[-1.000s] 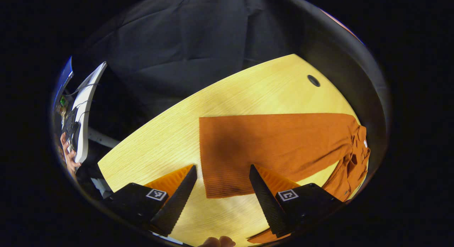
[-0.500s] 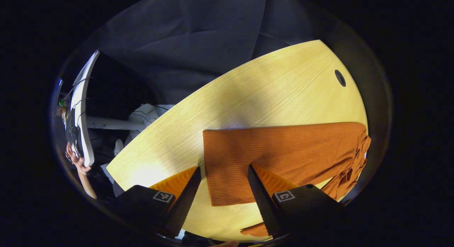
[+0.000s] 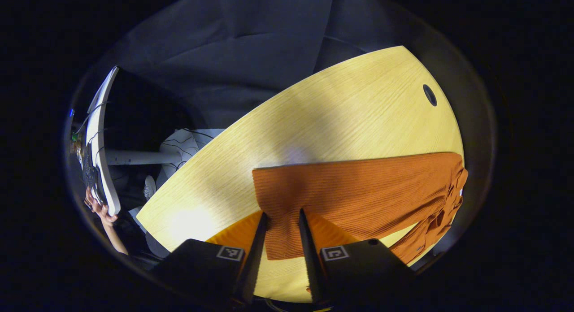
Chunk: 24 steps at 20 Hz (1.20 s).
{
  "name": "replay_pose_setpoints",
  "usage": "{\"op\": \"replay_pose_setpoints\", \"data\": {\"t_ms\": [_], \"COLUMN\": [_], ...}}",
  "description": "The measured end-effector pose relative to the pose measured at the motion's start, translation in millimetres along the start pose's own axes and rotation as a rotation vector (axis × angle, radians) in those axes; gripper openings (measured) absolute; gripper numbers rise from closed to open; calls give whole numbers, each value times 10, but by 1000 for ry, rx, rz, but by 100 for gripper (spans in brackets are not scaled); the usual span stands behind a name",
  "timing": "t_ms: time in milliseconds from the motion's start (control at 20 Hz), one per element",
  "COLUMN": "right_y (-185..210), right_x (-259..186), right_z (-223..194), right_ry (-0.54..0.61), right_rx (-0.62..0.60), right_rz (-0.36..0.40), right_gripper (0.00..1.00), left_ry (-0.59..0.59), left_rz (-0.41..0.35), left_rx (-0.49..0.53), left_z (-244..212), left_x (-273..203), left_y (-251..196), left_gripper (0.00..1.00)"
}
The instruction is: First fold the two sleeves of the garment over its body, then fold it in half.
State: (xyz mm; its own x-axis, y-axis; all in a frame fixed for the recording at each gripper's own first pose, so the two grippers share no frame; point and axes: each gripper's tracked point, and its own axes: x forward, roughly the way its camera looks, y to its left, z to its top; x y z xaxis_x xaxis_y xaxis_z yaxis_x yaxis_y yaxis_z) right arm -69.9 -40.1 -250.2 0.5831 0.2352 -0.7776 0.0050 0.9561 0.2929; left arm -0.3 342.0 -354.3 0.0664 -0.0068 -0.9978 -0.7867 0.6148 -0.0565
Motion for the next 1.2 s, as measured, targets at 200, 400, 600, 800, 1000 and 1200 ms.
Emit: {"op": "replay_pose_setpoints", "data": {"t_ms": [200,400,600,800,1000,1200], "right_y": [-29,-19,-19,-23,-67,-174], "right_x": [3,-32,-29,-16,-7,14], "right_z": [-3,47,51,67,104,180], "right_ry": [11,6,12,12,12,-4], "right_rx": [-26,-50,-66,-74,-79,-67], "right_rz": [5,15,33,54,71,84], "right_gripper": [97,94,97,97,97,97], "left_ry": [-6,8,-72,-139,-211,-246], "left_rz": [-47,-98,-179,-254,-336,-423], "left_rx": [9,4,97,152,261,360], "left_z": [14,-44,20,56,-16,-328], "left_x": [-27,-67,-377,-813,-1329,-1673], "left_y": [-111,-196,-497,-1048,-1847,-2800], "left_gripper": [23,6,3,3,3,3]}}
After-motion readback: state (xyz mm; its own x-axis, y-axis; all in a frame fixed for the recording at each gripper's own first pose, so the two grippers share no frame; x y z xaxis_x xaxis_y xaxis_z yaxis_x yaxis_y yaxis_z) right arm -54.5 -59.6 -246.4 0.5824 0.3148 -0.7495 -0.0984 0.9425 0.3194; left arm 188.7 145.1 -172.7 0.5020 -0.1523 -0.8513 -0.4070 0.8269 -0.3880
